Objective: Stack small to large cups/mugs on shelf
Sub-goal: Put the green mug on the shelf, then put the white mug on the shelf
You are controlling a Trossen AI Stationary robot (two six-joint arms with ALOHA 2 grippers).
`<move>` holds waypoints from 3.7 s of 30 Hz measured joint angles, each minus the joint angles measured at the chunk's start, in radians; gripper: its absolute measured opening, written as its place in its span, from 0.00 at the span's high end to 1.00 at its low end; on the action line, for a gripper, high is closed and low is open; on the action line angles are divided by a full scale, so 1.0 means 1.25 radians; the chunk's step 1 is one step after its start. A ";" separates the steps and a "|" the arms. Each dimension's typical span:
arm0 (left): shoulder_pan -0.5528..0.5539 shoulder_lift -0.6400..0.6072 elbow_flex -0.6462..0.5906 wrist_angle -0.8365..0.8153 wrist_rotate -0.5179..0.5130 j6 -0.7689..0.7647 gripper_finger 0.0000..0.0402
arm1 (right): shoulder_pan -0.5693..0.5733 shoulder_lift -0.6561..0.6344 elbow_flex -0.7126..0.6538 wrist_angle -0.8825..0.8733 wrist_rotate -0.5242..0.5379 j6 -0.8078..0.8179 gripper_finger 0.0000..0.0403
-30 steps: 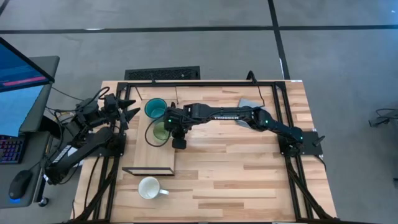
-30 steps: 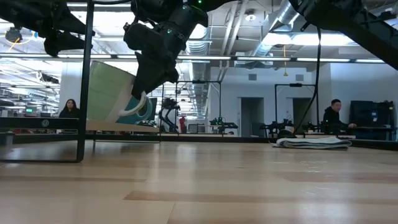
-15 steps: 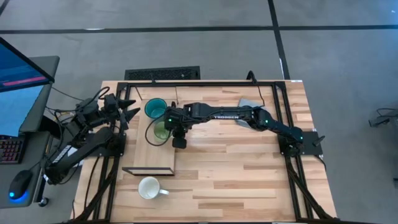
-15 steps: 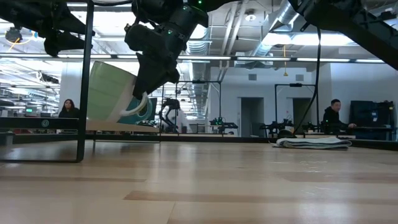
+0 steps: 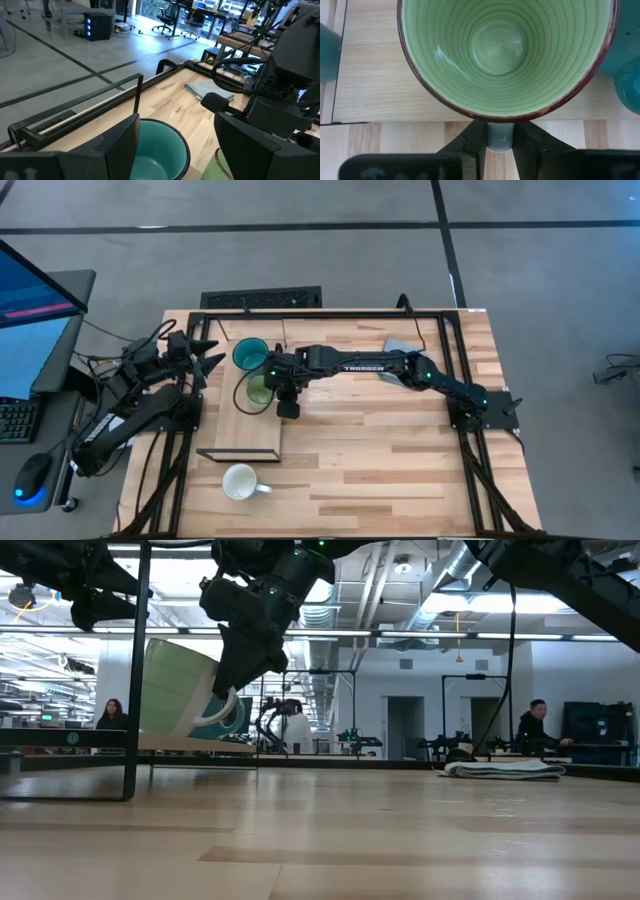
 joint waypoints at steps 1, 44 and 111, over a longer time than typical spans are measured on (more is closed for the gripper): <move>0.000 0.000 0.000 0.000 0.000 0.000 0.38 | 0.000 0.000 0.000 0.000 0.000 -0.001 0.77; 0.000 0.000 0.000 -0.001 -0.001 0.000 0.38 | -0.006 -0.002 0.001 -0.123 0.021 -0.029 0.59; 0.000 0.000 0.000 -0.005 0.032 -0.096 0.38 | 0.301 -1.005 -1.252 0.859 0.490 0.288 0.66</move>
